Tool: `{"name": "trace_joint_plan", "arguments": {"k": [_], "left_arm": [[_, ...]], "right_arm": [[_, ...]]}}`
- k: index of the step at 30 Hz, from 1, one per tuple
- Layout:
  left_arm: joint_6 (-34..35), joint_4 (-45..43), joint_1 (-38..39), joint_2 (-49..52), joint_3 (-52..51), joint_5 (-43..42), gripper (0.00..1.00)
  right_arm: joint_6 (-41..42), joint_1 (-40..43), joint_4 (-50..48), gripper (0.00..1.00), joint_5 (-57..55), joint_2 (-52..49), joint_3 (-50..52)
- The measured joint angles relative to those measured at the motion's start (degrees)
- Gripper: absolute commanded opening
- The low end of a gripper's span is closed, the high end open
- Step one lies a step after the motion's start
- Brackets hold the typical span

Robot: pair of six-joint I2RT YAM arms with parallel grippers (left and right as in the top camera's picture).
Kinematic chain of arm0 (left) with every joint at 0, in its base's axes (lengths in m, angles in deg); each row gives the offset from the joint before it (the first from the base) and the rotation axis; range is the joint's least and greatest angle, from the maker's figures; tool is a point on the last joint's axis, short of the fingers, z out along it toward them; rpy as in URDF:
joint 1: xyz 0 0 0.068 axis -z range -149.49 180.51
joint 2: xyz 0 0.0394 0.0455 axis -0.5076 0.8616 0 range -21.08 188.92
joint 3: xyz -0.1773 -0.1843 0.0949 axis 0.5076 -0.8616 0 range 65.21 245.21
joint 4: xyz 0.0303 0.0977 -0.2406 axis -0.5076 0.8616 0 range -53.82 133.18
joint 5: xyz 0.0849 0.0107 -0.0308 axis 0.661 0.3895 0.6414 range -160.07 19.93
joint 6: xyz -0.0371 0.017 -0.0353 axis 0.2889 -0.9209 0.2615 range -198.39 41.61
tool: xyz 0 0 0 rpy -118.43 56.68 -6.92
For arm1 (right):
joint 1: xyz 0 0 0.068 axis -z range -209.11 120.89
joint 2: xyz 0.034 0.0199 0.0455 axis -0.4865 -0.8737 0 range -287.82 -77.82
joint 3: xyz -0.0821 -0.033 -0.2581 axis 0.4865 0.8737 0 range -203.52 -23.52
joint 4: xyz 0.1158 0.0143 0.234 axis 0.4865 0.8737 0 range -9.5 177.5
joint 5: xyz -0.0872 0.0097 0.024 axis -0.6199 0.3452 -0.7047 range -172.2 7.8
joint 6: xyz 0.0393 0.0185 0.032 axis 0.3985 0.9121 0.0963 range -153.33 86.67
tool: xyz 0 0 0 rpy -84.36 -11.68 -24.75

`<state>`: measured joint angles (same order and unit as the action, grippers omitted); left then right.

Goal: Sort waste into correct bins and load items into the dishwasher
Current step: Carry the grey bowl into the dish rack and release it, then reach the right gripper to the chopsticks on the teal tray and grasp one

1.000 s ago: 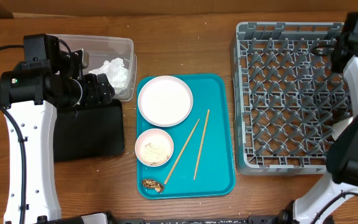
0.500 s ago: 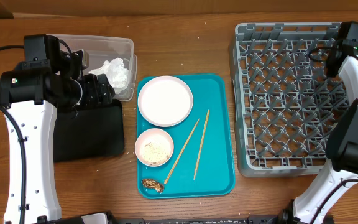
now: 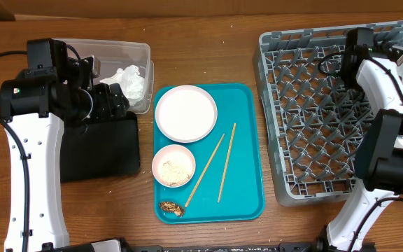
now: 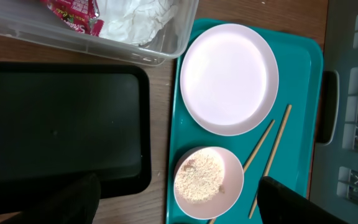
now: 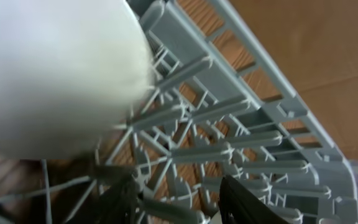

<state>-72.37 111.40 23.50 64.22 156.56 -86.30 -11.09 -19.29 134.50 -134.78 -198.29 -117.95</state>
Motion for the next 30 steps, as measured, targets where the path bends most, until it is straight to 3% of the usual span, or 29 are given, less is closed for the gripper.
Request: {"name": "trace_joint_plan", "arguments": {"k": [4, 8, 11, 15, 18, 23, 30], "left_arm": [[0.0, 0.02, 0.0, 0.0, 0.0, 0.0, 0.82], [0.0, 0.02, 0.0, 0.0, 0.0, -0.02, 0.83], [0.0, 0.02, 0.0, 0.0, 0.0, 0.0, 0.86], [0.0, 0.02, 0.0, 0.0, 0.0, 0.0, 0.87], [0.0, -0.02, 0.0, 0.0, 0.0, 0.0, 0.87], [0.0, 0.0, 0.0, 0.0, 0.0, 0.02, 0.87], [0.0, 0.15, 0.0, 0.0, 0.0, 0.0, 0.87]], "right_arm": [[0.02, 0.26, 1.38, 0.49, 3.5, 1.97, 0.15], [-0.02, 0.26, 3.08, 0.67, 10.62, 10.14, 0.31], [0.15, 0.26, 4.5, 0.71, 18.69, 17.22, 0.31], [-0.24, 0.15, 10.62, 0.71, 43.17, 29.03, -0.13], [-0.68, -1.18, 15.5, 0.72, 54.47, 30.51, -0.33], [-1.75, -10.73, 21.24, 0.72, 64.52, 29.11, 1.33], [-0.2, -28.7, 18.32, 0.73, 66.66, 28.72, 8.24]]}}
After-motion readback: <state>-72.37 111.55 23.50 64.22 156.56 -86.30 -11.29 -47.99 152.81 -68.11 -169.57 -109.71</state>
